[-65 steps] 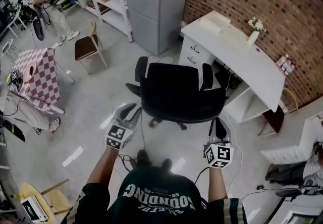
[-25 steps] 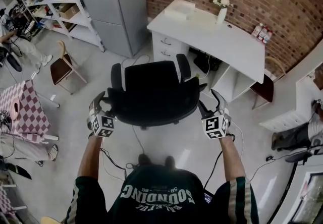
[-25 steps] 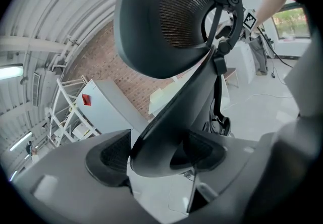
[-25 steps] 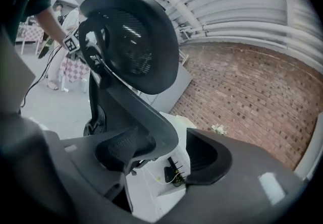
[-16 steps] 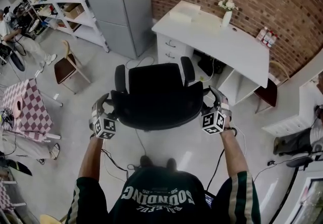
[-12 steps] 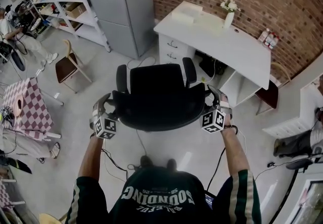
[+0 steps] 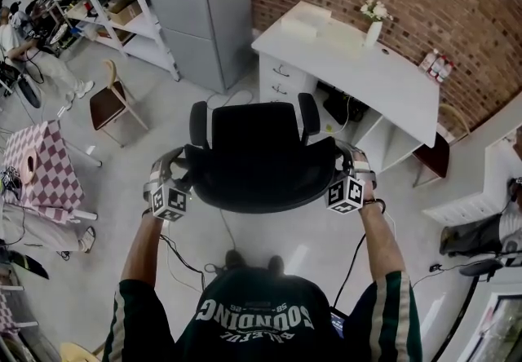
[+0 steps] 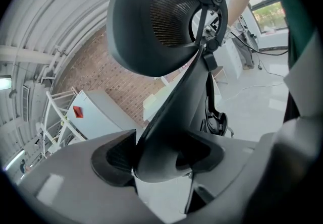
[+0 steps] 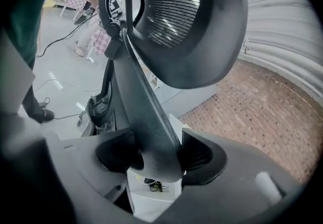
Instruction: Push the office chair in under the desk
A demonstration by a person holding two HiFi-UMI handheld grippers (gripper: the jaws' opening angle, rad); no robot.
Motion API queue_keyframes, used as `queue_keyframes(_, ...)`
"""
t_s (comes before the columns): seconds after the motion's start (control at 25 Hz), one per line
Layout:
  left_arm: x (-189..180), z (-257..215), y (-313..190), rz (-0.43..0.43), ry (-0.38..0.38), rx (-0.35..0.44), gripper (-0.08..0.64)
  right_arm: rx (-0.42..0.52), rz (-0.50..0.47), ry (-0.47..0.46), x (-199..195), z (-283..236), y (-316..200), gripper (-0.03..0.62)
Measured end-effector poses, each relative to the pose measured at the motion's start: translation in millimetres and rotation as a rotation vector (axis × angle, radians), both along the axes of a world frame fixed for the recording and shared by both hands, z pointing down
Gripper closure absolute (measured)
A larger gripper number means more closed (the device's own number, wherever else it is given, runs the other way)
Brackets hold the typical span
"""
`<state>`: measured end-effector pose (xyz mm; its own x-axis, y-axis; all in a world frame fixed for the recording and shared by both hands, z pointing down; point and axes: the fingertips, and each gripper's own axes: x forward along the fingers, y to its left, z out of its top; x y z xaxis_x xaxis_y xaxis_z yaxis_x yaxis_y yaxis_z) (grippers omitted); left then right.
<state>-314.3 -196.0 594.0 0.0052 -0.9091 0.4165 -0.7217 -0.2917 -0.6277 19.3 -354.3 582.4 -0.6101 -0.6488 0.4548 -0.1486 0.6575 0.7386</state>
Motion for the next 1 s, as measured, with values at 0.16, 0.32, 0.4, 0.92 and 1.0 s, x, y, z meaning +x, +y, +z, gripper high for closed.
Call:
queue_keyframes(0.16, -2.2, -0.1, 4.3, 0.004, -0.003, 0.000, 0.282, -0.013, 0.015, 0.017, -1.8, -0.9, 8.2, 0.337)
queue_keyframes(0.32, 0.9, -0.5, 3.6, 0.005, -0.007, 0.000, 0.284, -0.013, 0.045, 0.019, 9.3, 10.6, 3.0, 0.337)
queue_keyframes(0.4, 1.0, -0.6, 4.1, 0.008, -0.008, -0.007, 0.285, -0.010, 0.065, 0.031, 12.1, 12.7, 1.3, 0.337)
queue_keyframes(0.92, 5.0, -1.1, 17.9, 0.053, -0.010, -0.011, 0.287, 0.001, 0.111, 0.004, 20.7, 10.2, 27.7, 0.337)
queue_keyframes(1.0, 9.5, -1.2, 23.0, 0.072, -0.008, -0.008, 0.288, 0.003, 0.119, -0.002, 26.3, 10.2, 37.1, 0.337)
